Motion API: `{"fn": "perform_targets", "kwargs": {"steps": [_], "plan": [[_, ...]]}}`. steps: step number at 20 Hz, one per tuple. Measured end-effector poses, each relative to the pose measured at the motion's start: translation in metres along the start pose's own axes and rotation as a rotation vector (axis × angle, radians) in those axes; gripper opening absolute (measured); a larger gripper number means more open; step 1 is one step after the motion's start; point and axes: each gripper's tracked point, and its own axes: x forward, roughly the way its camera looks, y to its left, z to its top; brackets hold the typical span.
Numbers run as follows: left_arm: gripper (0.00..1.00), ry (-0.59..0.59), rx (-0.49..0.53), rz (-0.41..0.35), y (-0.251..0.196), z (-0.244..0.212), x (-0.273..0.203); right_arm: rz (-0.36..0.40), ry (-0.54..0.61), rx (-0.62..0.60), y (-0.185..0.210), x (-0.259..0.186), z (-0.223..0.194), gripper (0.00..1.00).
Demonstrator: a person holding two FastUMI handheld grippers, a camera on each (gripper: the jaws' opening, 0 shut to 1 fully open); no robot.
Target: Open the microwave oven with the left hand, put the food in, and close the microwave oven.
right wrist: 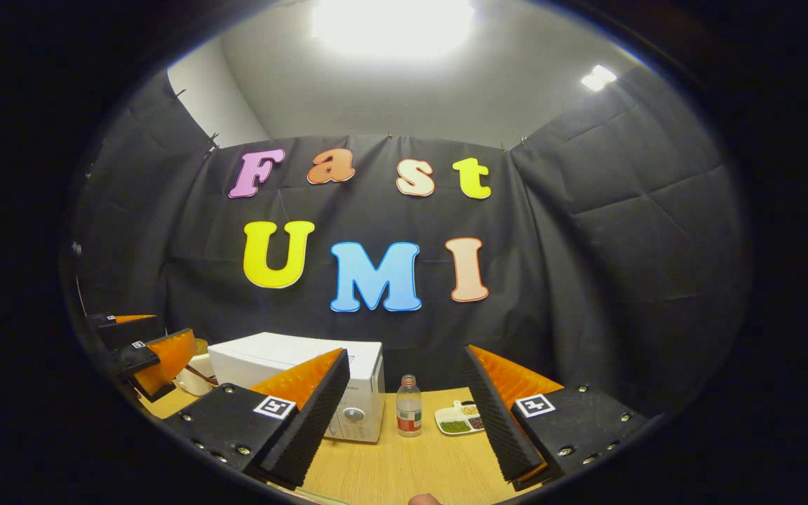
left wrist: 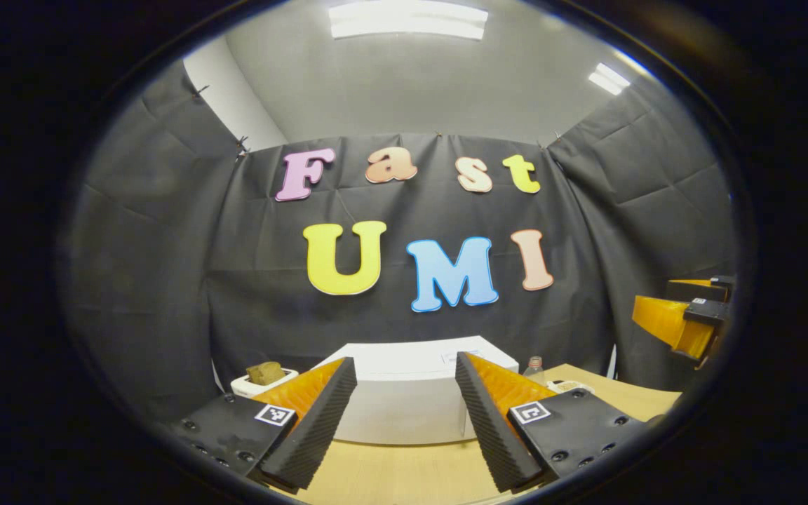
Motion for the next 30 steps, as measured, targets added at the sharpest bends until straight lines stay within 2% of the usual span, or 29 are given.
{"fn": "perform_targets", "kwargs": {"steps": [6, 7, 16, 21, 30], "plan": [[0.94, 0.003, 0.001, -0.033, -0.019, -0.009, 0.025, -0.034, -0.001, -0.03, -0.018, -0.003, 0.001, 0.98], [0.96, 0.007, -0.001, -0.041, -0.022, -0.014, 0.032, -0.045, 0.002, -0.037, -0.023, -0.005, 0.0, 0.98], [0.94, 0.05, -0.04, -0.094, -0.049, -0.045, 0.107, -0.166, 0.028, -0.065, -0.072, -0.015, -0.004, 0.98], [0.96, 0.111, -0.063, -0.132, -0.074, -0.083, 0.145, -0.218, 0.059, -0.085, -0.092, -0.021, -0.012, 0.98], [0.94, 0.31, -0.056, -0.175, -0.12, -0.183, 0.192, -0.276, 0.107, -0.11, -0.119, -0.028, -0.021, 0.98]]}}
